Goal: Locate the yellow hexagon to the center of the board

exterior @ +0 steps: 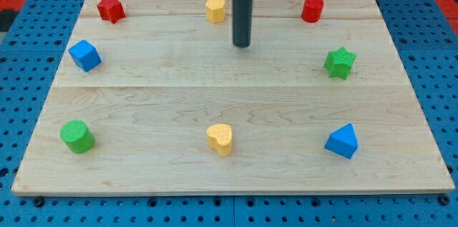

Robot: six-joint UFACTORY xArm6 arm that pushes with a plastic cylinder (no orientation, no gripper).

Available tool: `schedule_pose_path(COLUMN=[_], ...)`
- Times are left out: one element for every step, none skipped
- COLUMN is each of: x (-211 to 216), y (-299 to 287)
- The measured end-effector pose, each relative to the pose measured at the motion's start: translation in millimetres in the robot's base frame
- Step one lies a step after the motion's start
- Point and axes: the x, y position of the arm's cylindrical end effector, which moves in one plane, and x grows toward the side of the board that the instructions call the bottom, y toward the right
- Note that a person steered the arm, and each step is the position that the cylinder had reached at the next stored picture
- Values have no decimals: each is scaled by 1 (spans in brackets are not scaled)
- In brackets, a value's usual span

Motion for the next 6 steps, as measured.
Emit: schedule_pose_path(x=[-62, -106, -89, -40, -2, 10], y=[5, -31, -80, -41, -5, -45])
